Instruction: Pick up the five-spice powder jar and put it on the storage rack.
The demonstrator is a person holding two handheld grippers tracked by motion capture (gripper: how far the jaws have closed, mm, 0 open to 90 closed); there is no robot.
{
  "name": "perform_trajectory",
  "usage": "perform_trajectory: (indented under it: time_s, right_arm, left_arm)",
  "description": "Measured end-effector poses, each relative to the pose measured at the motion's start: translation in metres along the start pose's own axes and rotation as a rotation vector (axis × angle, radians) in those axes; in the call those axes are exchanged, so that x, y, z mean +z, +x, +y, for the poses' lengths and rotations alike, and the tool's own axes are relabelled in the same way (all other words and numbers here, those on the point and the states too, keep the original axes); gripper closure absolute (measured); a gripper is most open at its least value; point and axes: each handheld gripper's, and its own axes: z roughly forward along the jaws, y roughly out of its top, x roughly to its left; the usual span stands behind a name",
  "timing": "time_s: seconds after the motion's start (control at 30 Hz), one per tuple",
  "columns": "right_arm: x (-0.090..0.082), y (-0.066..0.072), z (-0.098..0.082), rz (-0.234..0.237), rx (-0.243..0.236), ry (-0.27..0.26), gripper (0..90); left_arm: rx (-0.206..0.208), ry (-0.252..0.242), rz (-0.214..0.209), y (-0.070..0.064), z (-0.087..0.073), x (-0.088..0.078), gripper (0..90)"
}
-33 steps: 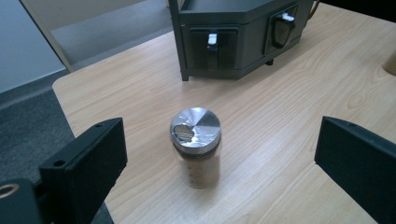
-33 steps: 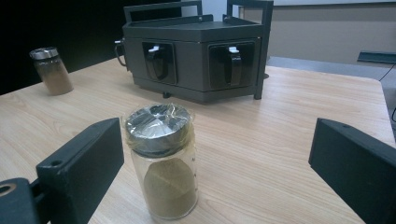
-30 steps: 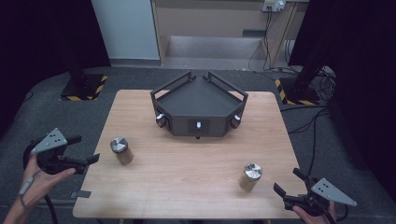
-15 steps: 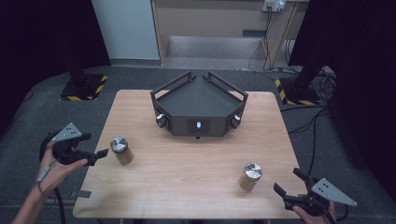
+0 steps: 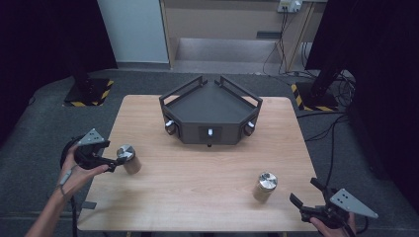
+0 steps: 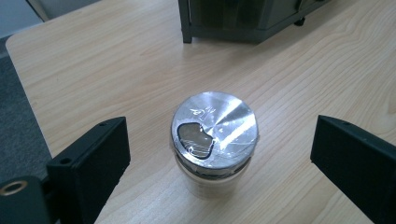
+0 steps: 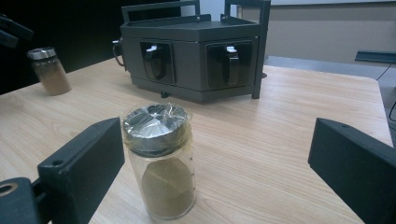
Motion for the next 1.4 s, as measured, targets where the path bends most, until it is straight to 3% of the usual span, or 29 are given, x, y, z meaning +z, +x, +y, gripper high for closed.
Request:
perform_trajectory:
  time_s: [0.33,0.77,1.0,1.07,1.2,1.4]
  right_arm:
    - [0.000,0.000,0.000,-0.003,0.001,0.003,4.3]
    - [0.000,0.000,0.000,-0.005,0.006,0.000,4.4]
    - [0.000,0.000,0.000,-0.005,0.003,0.002,4.5]
    - [0.000,0.000,0.000,-0.006,0.003,0.003,4.6]
    - [0.000,0.000,0.000,-0.008,0.005,0.005,4.6]
    - [0.000,0.000,0.000,-0.007,0.005,0.004,4.6]
  left_arm:
    - [-0.023,0.022,-0.018,0.005,-0.005,0.023,7.4]
    - [-0.038,-0.032,-0.050,0.012,-0.018,0.039,14.6]
    - [-0.014,-0.036,-0.033,0.010,-0.022,0.042,20.8]
    - [0.007,-0.046,-0.034,0.009,-0.024,0.042,31.6]
    - [0.004,-0.079,-0.030,0.007,-0.030,0.042,33.5]
    - [0.019,-0.060,-0.050,0.009,-0.024,0.040,33.8]
